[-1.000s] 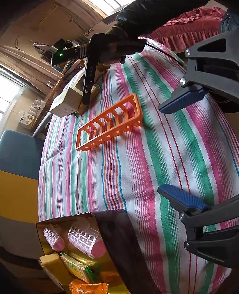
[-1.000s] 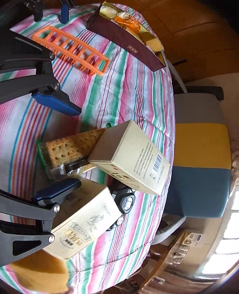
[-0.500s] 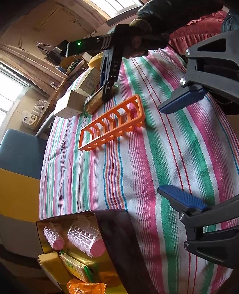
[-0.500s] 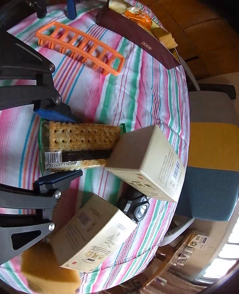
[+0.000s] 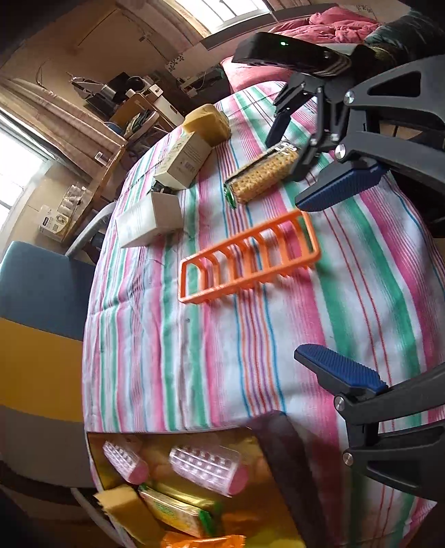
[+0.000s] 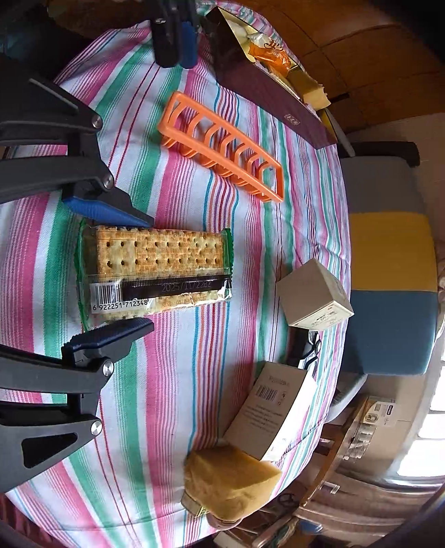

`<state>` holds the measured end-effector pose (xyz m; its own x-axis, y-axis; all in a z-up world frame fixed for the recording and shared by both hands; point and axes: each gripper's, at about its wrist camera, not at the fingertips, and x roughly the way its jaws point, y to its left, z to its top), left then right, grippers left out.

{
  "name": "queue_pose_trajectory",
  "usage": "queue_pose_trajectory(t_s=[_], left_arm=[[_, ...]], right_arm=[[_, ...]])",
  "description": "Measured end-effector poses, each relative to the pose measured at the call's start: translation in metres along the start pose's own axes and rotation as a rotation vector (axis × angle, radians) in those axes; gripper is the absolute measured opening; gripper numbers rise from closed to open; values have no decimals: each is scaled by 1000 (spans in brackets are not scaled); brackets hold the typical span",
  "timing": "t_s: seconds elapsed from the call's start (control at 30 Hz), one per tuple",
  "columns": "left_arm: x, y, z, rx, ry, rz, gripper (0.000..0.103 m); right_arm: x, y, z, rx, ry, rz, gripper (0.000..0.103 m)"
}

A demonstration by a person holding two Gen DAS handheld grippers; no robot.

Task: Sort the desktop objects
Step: 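Grasp the black-striped cracker pack with the right gripper, then grasp the orange rack with the left gripper while the right holds the crackers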

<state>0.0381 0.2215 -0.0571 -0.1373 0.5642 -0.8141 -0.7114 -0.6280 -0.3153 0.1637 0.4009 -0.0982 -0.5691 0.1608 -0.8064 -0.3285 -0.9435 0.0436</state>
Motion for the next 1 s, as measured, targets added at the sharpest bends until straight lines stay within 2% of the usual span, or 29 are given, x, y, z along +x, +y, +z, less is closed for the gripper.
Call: queue_pose_trajectory(t_s=[0.03, 0.1, 0.23, 0.43, 0.6, 0.73, 0.87, 1.0], left_arm=[[5, -6, 6, 17, 7, 12, 81], [14, -17, 18, 51, 20, 37, 81], [40, -27, 34, 69, 72, 93, 81], [66, -27, 44, 59, 121, 156, 81], [82, -23, 43, 35, 158, 203, 74], [85, -27, 40, 62, 144, 246, 74], [85, -31, 33, 90, 112, 271, 75], [82, -32, 26, 115, 78, 265, 75]], right_arm=[[-1, -3, -2, 16, -3, 9, 87], [-2, -9, -5, 60, -6, 37, 102], [-3, -14, -10, 95, -28, 69, 103], [0, 0, -20, 29, -68, 16, 103], [1, 1, -21, 22, -86, -2, 103], [2, -1, -18, 23, -79, 4, 103], [0, -11, -8, 81, -64, 40, 101], [4, -18, 3, 97, -38, 45, 91]])
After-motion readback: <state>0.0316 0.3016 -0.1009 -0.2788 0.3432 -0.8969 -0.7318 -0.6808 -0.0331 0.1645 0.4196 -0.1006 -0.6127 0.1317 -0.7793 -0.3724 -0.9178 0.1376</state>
